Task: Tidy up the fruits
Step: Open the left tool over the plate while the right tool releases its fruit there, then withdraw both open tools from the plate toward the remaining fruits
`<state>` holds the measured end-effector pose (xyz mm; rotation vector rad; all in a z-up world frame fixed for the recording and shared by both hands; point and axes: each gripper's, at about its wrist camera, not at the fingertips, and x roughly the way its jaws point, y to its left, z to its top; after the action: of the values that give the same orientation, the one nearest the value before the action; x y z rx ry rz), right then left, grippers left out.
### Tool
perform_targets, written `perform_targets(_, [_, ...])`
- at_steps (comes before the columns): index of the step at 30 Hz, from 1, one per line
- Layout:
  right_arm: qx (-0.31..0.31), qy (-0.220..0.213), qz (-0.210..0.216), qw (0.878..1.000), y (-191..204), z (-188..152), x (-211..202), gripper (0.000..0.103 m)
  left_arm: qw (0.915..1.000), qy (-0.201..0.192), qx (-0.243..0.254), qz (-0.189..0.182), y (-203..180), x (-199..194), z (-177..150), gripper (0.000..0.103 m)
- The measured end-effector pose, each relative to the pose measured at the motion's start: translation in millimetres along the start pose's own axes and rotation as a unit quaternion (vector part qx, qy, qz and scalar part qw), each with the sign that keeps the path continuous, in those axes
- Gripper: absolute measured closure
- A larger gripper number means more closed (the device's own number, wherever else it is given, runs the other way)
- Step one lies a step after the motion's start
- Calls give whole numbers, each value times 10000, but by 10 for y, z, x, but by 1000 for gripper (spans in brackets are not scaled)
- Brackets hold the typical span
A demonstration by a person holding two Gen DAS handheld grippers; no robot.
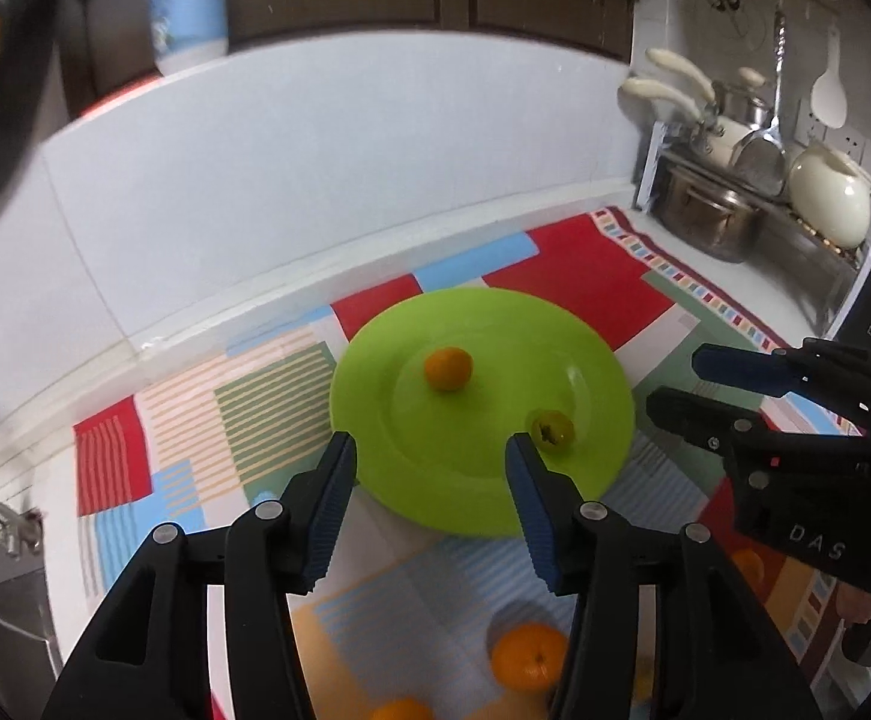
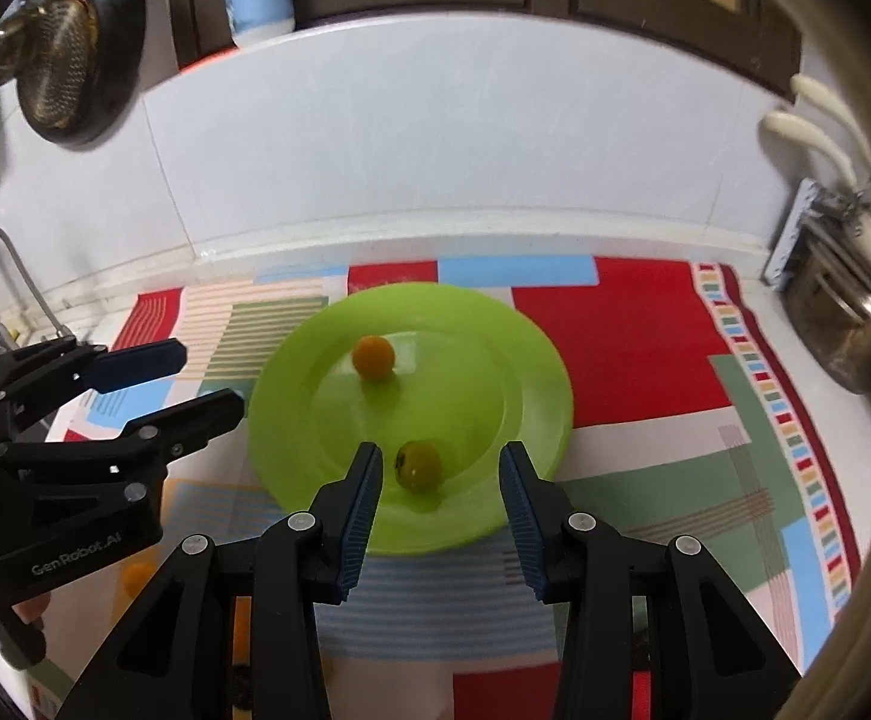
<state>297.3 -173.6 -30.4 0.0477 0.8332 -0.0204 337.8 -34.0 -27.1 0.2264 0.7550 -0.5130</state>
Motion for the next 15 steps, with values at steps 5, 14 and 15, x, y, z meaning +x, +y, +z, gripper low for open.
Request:
perform_targets(5, [104, -297, -44, 9995, 55, -100, -314, 61, 9996, -280, -52, 45, -23, -329, -79, 46])
perform_targets(14, [281, -593, -48, 9978, 181, -315, -729, 51, 9980, -624, -131, 31, -37, -817, -271, 36])
perform_targets(15, [267, -648, -109, 9975, 204, -338, -772, 50, 9978, -652, -141, 47, -28, -856, -294, 34])
